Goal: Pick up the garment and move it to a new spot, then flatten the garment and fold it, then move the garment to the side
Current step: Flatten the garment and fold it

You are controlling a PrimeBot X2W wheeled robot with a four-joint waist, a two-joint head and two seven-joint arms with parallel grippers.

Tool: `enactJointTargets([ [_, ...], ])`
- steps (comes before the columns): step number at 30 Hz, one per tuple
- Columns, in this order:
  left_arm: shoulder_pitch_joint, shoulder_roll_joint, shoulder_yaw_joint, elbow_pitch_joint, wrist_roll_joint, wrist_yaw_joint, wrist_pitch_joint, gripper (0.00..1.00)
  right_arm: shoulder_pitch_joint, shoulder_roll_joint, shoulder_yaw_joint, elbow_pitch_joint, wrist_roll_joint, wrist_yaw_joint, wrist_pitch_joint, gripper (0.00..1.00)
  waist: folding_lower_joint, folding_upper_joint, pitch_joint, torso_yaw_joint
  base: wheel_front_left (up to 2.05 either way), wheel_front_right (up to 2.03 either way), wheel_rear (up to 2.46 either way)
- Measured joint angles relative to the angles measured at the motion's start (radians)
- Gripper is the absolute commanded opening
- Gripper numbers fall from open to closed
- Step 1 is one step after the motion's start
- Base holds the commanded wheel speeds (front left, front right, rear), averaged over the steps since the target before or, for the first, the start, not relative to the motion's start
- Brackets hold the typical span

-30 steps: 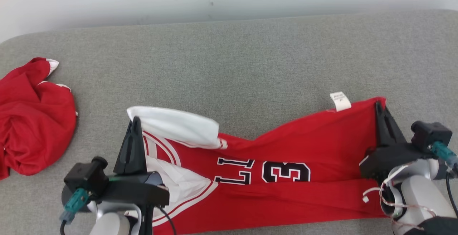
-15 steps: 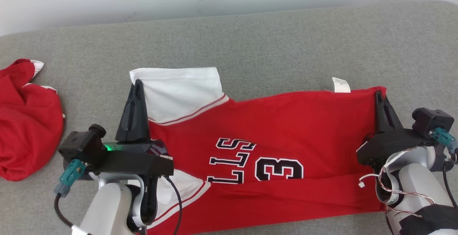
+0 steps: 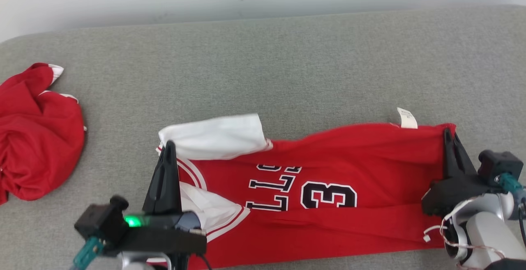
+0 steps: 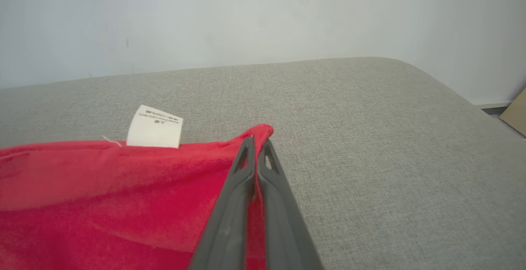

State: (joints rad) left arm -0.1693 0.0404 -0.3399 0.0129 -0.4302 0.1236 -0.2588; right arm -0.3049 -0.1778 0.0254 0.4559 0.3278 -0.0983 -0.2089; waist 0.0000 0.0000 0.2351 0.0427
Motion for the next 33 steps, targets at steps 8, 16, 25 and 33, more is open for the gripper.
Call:
enactJointTargets([
  [8, 0.111, 0.002, -0.016, -0.019, -0.001, 0.001, 0.000, 0.00, 0.058, -0.004, 0.008, 0.003, -0.059, -0.010, -0.020, 0.00, 0.0000, 0.0000, -0.008, 0.014, 0.00, 0.00, 0.00],
  [16, 0.149, 0.004, -0.032, 0.001, 0.001, 0.001, 0.000, 0.00, 0.076, 0.005, 0.005, 0.015, -0.079, -0.017, -0.029, 0.00, 0.0000, 0.0000, -0.015, 0.012, 0.00, 0.00, 0.00],
  [25, 0.232, 0.006, -0.044, -0.001, -0.015, 0.001, 0.000, 0.00, 0.084, 0.002, -0.022, 0.014, -0.095, -0.025, -0.030, 0.00, -0.0001, 0.0000, -0.020, 0.013, 0.00, 0.00, 0.00],
  [33, 0.249, 0.007, -0.031, 0.009, -0.023, 0.001, 0.000, 0.00, 0.109, 0.003, -0.037, 0.021, -0.110, -0.025, -0.030, 0.00, 0.0000, 0.0000, -0.013, 0.038, 0.00, 0.00, 0.00],
])
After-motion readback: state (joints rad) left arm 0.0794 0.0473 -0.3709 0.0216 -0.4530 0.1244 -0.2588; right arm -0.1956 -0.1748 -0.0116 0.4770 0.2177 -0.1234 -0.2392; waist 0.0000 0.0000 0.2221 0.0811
